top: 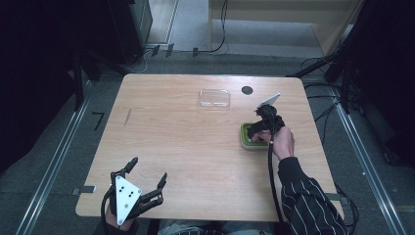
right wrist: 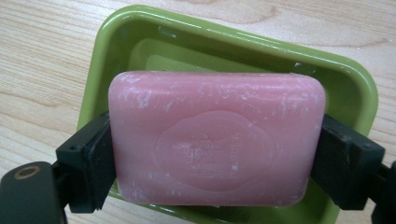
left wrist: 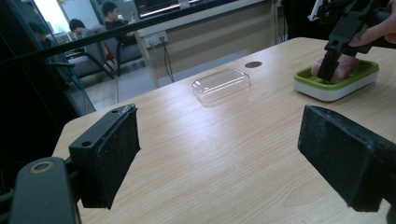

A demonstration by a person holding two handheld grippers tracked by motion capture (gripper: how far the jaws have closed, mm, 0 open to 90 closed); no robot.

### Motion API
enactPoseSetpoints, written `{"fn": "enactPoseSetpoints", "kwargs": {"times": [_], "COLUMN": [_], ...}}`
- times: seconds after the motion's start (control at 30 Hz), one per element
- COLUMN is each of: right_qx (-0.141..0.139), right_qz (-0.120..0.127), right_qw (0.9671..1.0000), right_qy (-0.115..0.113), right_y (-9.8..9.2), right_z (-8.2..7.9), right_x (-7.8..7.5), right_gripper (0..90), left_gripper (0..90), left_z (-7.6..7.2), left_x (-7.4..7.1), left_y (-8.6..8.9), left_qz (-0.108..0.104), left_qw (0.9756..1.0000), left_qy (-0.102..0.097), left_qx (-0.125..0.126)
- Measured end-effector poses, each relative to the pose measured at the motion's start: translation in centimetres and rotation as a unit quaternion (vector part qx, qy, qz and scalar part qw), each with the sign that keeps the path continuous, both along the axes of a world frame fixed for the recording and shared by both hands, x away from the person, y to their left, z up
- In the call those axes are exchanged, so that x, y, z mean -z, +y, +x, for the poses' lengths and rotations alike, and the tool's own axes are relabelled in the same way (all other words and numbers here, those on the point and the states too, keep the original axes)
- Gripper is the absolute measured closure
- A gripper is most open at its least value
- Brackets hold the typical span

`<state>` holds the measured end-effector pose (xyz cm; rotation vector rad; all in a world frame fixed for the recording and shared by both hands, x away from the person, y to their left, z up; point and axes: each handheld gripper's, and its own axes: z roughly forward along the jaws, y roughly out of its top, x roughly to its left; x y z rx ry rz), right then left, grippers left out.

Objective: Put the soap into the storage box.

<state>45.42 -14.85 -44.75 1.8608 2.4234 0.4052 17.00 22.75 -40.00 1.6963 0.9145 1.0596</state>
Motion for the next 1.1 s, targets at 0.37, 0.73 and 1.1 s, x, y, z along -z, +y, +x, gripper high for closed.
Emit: {"fn": "enactPoseSetpoints", "kwargs": {"times": [0.37,0.73,1.1], "right_qx": [-0.002,0.001,0.002], "right_qz": [-0.003,0.001,-0.003], "right_qw": [1.0,1.0,1.0], "right_qy": [-0.001,0.001,0.003], "right_y": [0.27,0.19,0.26], "right_z": [0.08,0.17,0.19], "right_x": [0.28,0.55,0.78], "right_gripper": [13.1,13.1,13.0], "left_gripper": [13.0,13.0,13.0], "left_z": [0.0,-0.01,-0.03], "left_x": [0.02,0.02,0.01], "left_y": [0.0,0.0,0.0], "left_qz": [-0.001,-0.001,0.0], "left_qw": [1.0,1.0,1.0], "left_qy": [0.0,0.0,0.0], "left_qx": [-0.001,0.0,0.0]}}
